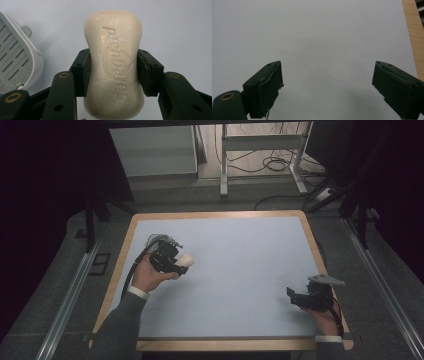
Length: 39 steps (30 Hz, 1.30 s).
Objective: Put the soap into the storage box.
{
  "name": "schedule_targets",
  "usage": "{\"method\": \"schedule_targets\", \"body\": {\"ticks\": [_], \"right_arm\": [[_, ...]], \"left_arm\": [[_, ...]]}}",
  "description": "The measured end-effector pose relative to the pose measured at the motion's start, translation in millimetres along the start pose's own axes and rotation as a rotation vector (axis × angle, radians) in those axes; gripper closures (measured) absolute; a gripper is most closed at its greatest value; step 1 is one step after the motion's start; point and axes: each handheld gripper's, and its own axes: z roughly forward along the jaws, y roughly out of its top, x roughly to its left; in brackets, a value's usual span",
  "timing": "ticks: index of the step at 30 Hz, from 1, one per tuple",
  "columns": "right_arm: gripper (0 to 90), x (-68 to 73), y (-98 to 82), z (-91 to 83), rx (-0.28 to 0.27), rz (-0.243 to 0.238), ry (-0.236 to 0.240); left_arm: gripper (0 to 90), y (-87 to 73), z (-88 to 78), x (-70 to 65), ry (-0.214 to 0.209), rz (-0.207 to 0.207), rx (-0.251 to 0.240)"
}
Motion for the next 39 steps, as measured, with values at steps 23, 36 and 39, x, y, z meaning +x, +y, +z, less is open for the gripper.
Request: {"method": "schedule_targets", "body": {"ticks": [23, 36, 39], "right_arm": [[9.4, -0.2, -0.6, 0.1, 0.003, 0.000, 0.000], [9.4, 0.3, -0.6, 0.8, 0.004, -0.002, -0.001], [9.4, 0.2, -0.7, 0.5, 0.003, -0.002, -0.001]], "left_arm": [[49.6, -2.9, -4.5, 35.4, 0.039, -0.086, 0.004], [49.6, -1.5, -5.4, 53.7, 0.069, -0.141, -0.010], [49.6, -0.1, -4.0, 56.6, 0.065, -0.151, -0.014]]}}
